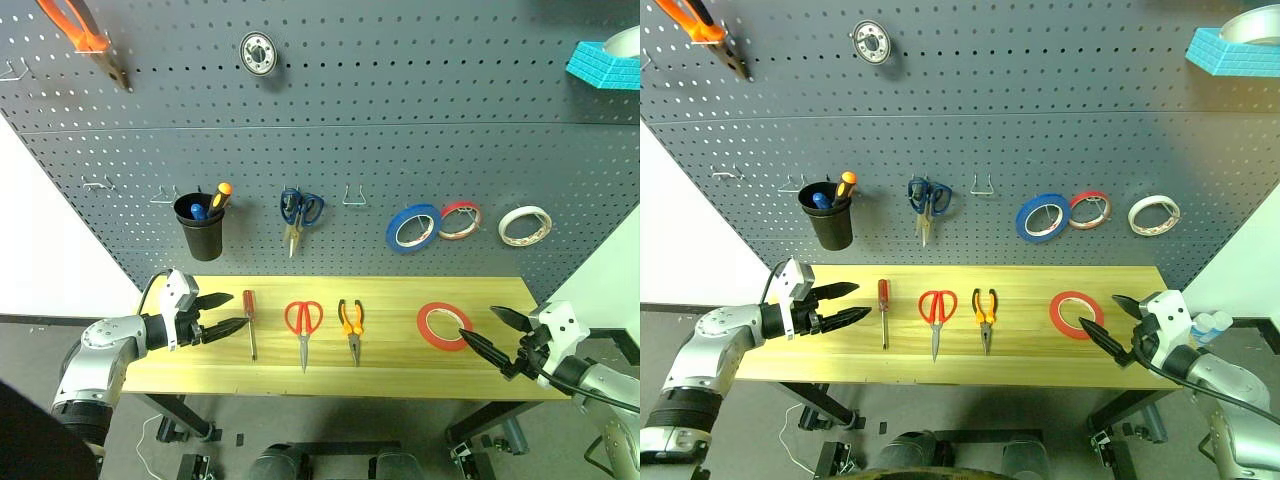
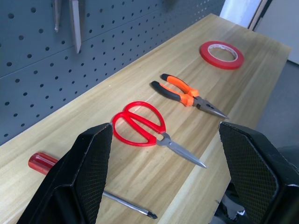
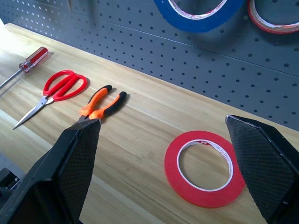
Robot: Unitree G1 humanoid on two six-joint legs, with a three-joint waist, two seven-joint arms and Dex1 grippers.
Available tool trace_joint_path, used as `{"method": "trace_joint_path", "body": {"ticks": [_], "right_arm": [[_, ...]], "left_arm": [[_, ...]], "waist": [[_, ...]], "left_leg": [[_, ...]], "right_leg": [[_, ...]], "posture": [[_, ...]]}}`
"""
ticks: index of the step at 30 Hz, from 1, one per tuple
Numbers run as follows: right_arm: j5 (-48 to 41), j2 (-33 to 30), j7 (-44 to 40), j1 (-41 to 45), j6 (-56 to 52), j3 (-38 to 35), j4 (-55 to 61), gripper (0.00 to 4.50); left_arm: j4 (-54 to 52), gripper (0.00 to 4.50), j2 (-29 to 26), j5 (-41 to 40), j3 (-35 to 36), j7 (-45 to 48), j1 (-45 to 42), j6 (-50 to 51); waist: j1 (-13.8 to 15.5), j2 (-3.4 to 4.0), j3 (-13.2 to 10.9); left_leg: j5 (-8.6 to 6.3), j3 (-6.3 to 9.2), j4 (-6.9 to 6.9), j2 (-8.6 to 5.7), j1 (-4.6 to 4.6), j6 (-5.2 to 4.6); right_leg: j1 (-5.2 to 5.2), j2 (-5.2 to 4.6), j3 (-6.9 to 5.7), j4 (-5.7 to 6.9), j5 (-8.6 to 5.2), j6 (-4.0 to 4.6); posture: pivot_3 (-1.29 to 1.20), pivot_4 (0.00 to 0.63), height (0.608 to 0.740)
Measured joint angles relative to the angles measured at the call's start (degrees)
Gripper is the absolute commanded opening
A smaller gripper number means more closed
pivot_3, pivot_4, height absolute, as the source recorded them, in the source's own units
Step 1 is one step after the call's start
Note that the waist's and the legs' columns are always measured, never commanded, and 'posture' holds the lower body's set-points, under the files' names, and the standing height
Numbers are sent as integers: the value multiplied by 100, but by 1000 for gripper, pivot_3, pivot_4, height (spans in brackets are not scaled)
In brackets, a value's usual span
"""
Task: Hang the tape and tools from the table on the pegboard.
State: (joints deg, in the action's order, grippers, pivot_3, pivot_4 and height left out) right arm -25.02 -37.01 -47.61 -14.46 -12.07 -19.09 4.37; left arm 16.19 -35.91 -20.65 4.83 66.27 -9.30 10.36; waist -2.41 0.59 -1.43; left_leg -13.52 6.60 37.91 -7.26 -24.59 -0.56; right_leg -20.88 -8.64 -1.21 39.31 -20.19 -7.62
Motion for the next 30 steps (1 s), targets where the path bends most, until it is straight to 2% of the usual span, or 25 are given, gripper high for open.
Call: {"method": "trace_joint_path", "body": {"ticks": [15, 24, 30], "right_arm": [[1, 3, 16, -10, 0, 0, 0, 4500], [112, 103, 315, 78, -64, 2, -1, 4500], [246, 185, 551, 231, -193, 137, -2, 4500]], "left_arm": [[11, 3769, 0, 2, 0, 11, -13, -4], [-160, 3769, -25, 1, -20, 151, 38, 7], [-615, 3769, -239, 67, -407, 565, 51, 19]], "waist": [[1, 0, 0], [1, 0, 0], [2, 2, 0]], "left_leg": [[0, 0, 0, 0, 0, 0], [0, 0, 0, 0, 0, 0], [0, 0, 0, 0, 1, 0]], "right_leg": [[0, 0, 0, 0, 0, 0], [0, 0, 0, 0, 0, 0], [0, 0, 1, 0, -1, 2]], "posture": [[-104, 0, 680], [-102, 0, 680], [-106, 0, 680]]}}
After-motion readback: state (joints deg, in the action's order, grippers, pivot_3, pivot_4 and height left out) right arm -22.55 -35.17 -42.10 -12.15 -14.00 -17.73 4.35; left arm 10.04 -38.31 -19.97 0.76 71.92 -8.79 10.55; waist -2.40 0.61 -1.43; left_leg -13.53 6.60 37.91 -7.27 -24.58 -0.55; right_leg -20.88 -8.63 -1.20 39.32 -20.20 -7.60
